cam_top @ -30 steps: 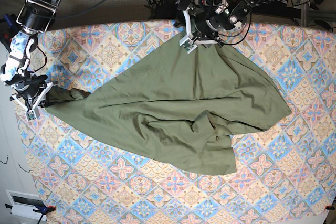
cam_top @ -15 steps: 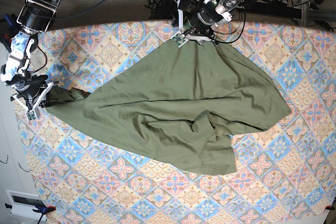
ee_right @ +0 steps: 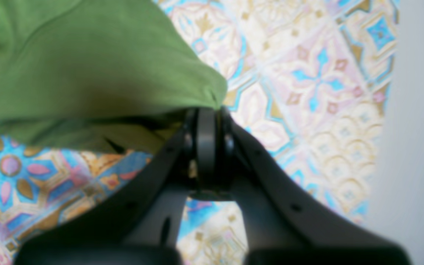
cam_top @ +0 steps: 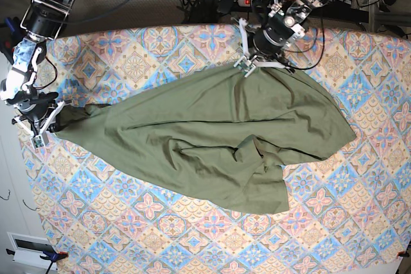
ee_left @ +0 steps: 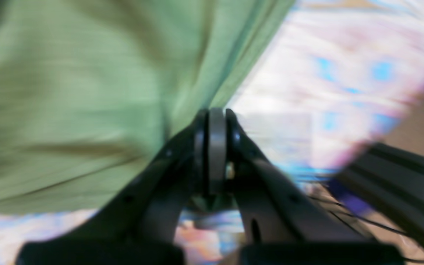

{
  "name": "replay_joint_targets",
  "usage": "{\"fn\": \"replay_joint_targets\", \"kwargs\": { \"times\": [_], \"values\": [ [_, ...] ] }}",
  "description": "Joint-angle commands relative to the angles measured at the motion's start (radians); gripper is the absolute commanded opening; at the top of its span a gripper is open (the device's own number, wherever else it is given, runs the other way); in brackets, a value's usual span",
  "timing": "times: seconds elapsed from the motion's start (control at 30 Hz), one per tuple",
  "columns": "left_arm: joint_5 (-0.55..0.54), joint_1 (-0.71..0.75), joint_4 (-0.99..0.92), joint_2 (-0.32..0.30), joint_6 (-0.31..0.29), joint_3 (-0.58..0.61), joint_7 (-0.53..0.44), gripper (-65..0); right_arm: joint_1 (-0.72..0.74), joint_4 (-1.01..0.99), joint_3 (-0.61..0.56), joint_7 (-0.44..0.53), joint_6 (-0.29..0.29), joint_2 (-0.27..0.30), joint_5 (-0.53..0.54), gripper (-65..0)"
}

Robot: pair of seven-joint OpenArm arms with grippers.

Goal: Layout the t-shirt on the table in an organized manner, then fold the t-shirt properly
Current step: 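Swing the left gripper with the fabric away from the right gripper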

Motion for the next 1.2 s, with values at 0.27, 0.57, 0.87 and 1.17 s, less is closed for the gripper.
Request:
{"fn": "replay_joint_targets", "kwargs": {
  "times": [0.27,0.57,0.87,1.17],
  "values": [
    [0.003,-0.019,0.090,-0.056,0.005,-0.176,-0.108,-65.0,0.014,0.284,0.006,0.023,-0.004,0.024,0.016,-64.5],
    [-0.308,-0.122,0.087,-0.122,0.005,-0.489,-0.150,-65.0,-0.061,0.489,0.005,0.023,-0.004,-0.043,0.016,-64.5],
    [-0.732,-0.193,0.070,-0.215,-0.003,-0.800,-0.148,-65.0,-0.064,0.557,0.012,0.015,-0.004,-0.057,0.140,-64.5],
    [-0.997,-0.093,0.076,-0.332,-0.006,-0.983,-0.145,-65.0,-0.065,0.565,0.201,-0.200,-0.004,-0.054,0.539,-64.4]
  ]
}}
